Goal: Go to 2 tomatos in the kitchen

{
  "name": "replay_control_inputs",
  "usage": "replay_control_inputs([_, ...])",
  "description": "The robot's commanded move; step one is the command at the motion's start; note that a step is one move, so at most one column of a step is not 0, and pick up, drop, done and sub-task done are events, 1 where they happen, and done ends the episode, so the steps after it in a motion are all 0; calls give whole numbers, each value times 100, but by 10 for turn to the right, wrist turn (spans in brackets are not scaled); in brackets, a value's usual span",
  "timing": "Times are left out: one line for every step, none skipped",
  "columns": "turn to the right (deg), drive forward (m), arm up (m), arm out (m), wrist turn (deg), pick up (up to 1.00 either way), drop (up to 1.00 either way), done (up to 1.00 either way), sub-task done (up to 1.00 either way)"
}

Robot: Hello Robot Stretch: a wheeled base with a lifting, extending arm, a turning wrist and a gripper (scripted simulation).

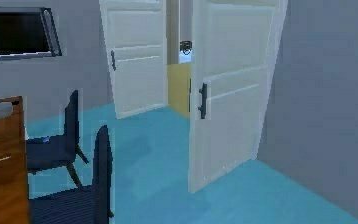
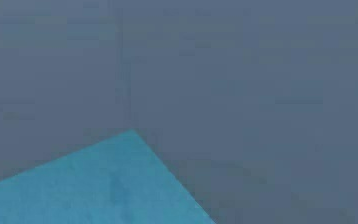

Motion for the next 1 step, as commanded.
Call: replay_control_inputs([-30, 0, 0, 0, 0, 0, 0, 0, 0])
